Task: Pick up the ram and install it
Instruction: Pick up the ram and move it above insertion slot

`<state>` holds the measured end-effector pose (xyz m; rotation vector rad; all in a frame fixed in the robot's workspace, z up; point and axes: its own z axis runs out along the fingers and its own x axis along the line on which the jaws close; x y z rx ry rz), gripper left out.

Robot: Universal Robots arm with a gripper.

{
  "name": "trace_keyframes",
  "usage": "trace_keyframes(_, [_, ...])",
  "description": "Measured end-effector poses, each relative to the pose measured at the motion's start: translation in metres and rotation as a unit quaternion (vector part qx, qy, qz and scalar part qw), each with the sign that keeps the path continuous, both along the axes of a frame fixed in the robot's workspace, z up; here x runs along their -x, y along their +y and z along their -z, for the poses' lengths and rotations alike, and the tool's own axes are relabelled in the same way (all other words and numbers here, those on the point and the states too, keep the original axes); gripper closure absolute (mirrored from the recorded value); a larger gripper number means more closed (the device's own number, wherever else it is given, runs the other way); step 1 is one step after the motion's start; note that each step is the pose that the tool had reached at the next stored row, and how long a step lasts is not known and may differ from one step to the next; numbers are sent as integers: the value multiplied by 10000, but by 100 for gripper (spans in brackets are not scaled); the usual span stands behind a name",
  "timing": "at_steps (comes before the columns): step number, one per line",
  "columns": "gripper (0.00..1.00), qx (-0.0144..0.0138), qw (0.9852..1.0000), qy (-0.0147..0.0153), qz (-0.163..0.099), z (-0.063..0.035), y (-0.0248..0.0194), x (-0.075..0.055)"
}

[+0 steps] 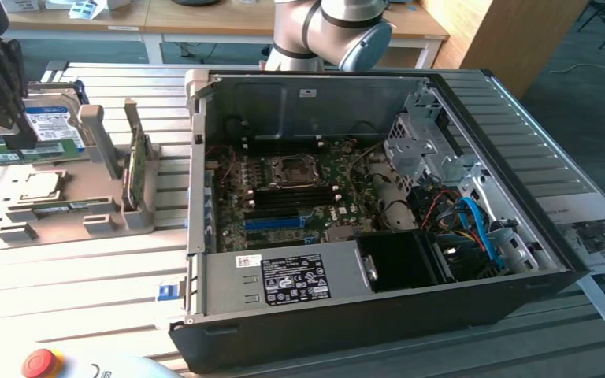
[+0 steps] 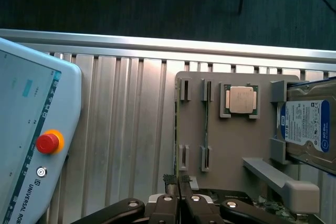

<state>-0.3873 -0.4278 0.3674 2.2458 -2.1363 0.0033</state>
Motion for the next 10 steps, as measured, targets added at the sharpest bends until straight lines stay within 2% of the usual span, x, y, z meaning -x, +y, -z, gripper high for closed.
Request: trace_keyframes(10, [88,-3,10000,0,0,17,1,0])
